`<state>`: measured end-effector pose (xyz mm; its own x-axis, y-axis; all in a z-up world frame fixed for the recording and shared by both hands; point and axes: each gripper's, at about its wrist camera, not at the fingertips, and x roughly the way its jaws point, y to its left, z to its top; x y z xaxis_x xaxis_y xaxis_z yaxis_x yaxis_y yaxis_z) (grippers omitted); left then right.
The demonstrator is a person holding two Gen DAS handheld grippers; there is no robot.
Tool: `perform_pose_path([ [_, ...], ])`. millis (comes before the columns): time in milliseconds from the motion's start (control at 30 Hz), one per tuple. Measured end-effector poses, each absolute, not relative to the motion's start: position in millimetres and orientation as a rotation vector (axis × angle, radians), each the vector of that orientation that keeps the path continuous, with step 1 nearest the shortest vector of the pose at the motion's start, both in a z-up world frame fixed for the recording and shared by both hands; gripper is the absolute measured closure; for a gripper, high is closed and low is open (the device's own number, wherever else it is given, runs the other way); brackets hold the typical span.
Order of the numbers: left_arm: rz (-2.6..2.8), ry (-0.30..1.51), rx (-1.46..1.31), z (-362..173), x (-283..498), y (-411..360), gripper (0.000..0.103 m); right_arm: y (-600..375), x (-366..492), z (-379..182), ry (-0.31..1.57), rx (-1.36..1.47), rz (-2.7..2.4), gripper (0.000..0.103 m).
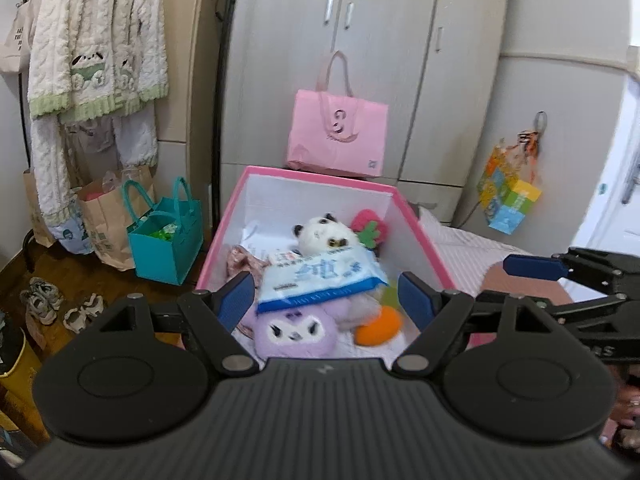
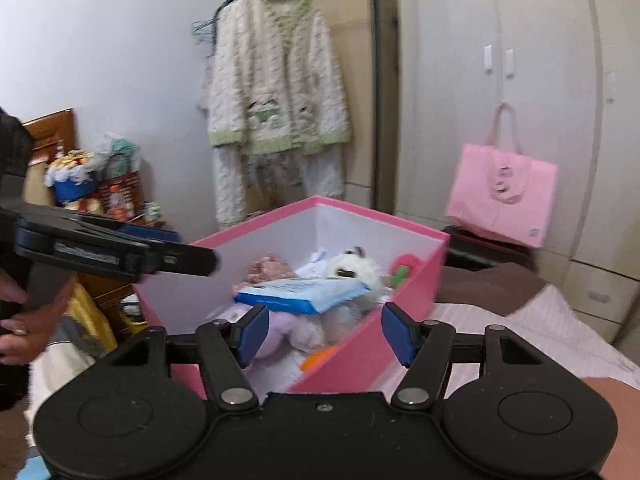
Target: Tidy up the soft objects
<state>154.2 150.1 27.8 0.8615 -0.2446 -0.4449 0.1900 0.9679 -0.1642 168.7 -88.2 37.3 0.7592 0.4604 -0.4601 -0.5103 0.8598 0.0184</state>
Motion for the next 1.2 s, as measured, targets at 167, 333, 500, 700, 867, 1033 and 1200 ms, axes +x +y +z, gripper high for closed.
perform_pose_path([
  [167,-0.272,0.46,-0.096,31.5,128.9,136.4,0.024,-109.9,146.2,34.9,0.472,-0.071,0.471,0.035],
  [333,-0.294,0.451,-0.116,37.7,109.1,123.7,0.024,-123.5,120.4,46.9,0.439,-0.07,0.422,0.035],
  [500,-0.331,0.422,-0.1,47.5,86.7,109.7,0.022,-140.2,98.9,65.6,0.407,-0.052,0.386,0.032],
  [700,-0.358,0.391,-0.079,49.8,70.6,92.3,0.015,-150.7,75.6,75.6,0.365,-0.056,0.342,0.025],
  [867,-0.364,0.393,-0.059,46.1,65.6,80.5,0.011,-161.8,63.6,74.5,0.362,-0.031,0.286,0.016],
  [1033,-0.352,0.375,-0.014,45.3,65.4,67.9,0.0,-175.5,57.5,70.9,0.364,-0.005,0.228,0.008],
  [1200,-0.323,0.428,-0.008,41.9,74.6,57.9,0.0,-182.1,59.6,69.4,0.419,0.014,0.18,0.0],
])
